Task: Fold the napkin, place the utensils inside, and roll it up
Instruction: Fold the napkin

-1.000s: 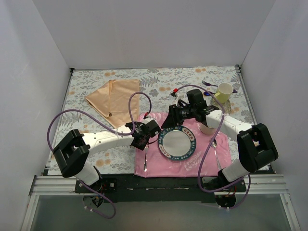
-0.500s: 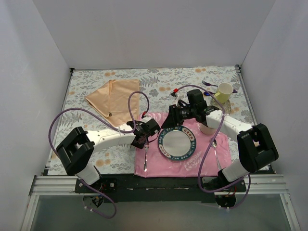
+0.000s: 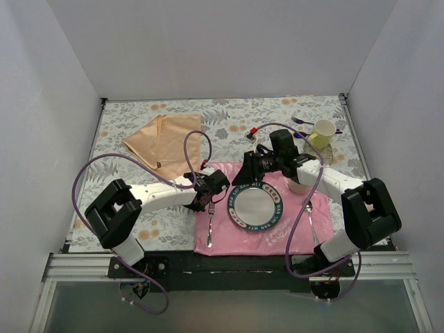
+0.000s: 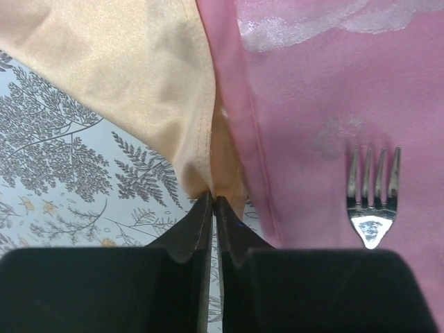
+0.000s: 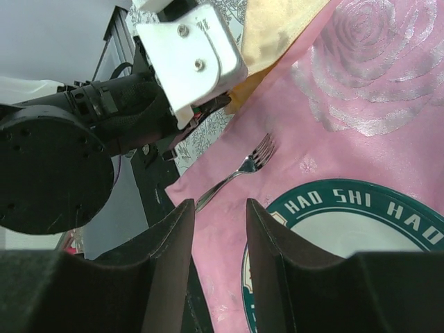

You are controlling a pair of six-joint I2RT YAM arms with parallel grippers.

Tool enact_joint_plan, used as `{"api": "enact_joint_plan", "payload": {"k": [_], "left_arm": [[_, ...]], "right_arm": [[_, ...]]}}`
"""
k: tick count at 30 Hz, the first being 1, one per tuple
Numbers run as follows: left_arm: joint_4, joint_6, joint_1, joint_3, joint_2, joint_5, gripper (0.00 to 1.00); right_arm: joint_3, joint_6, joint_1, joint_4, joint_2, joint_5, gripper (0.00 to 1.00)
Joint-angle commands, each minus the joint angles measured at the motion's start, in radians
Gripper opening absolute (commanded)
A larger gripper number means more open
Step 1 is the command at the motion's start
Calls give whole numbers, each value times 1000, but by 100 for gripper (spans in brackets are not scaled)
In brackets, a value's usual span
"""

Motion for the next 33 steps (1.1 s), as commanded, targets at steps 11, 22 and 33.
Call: {"api": "enact_joint_plan", "payload": {"k": [11,22,33], "left_arm": [[65,81,365,88,-214,243,0],[213,127,751,174,-137,561,0],[317,125,1027,238,-15,731,0]], "right_arm": [[-3,10,-1,47,-16,-30,43],[2,-9,-1,21,1,-37,43],[23,-30,-1,-26,9,-30,43]]}}
